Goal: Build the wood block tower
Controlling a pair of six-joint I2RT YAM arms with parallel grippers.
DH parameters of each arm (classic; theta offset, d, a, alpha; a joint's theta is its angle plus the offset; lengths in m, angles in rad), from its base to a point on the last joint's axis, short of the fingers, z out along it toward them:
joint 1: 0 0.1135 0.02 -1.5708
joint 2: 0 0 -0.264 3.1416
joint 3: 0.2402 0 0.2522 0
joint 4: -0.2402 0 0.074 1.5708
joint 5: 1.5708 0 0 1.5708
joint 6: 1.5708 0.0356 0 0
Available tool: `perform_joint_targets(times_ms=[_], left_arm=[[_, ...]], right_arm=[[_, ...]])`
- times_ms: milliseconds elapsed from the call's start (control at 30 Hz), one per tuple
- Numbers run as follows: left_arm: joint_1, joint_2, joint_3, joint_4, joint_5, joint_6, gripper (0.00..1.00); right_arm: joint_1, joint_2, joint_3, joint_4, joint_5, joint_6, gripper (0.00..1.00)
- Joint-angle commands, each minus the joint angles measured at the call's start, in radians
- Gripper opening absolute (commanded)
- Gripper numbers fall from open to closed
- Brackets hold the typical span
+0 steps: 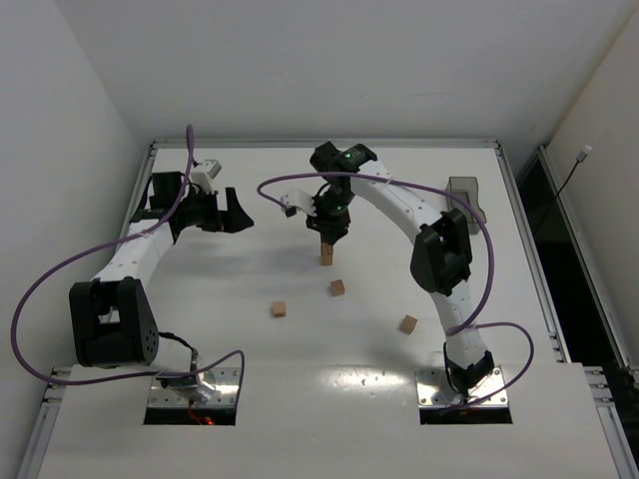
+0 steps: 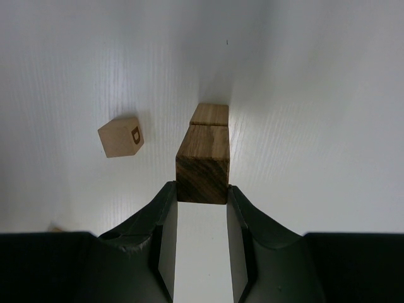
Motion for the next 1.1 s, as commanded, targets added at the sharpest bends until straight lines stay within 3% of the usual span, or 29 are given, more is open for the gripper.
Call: perform_joint_targets(times_ms=[0, 167, 200, 300, 400, 833, 933, 1067], left_arm=[[0.013, -0.005, 0.028, 0.028, 0.014, -0.005, 0.99], [0.013, -0.005, 0.028, 0.028, 0.014, -0.005, 0.99], [0.013, -0.005, 0.028, 0.028, 0.014, -0.005, 0.99], [0.013, -0.005, 0.028, 0.028, 0.014, -0.005, 0.99], [0.013, -0.005, 0.028, 0.028, 0.014, -0.005, 0.99], [0.013, -0.024, 0.019, 0.028, -0.005, -0.005, 0.99], [0.013, -0.038, 0.007, 0.028, -0.063, -0.005, 0.99], [0.013, -0.073, -0.003, -0.004, -0.100, 0.005, 0.99]], right_arm=[[-0.006, -0.038, 0.002, 0.008, -0.010, 0.005, 0.00], [-0.006, -0.038, 0.002, 0.008, -0.010, 0.005, 0.12], [-0.006, -0.038, 0.002, 0.008, -0.010, 0.005, 0.21], [-0.006, -0.038, 0.002, 0.008, -0.010, 0.014, 0.35], [-0.006, -0.038, 0.002, 0.008, -0.019, 0.014, 0.41], [-0.006, -0.122, -0.012, 0.028, -0.028, 0.043, 0.58], [-0.020, -0.217, -0.081, 0.068, 0.036, 0.071, 0.58], [-0.089, -0.430, -0.331, 0.148, 0.166, 0.111, 0.58]])
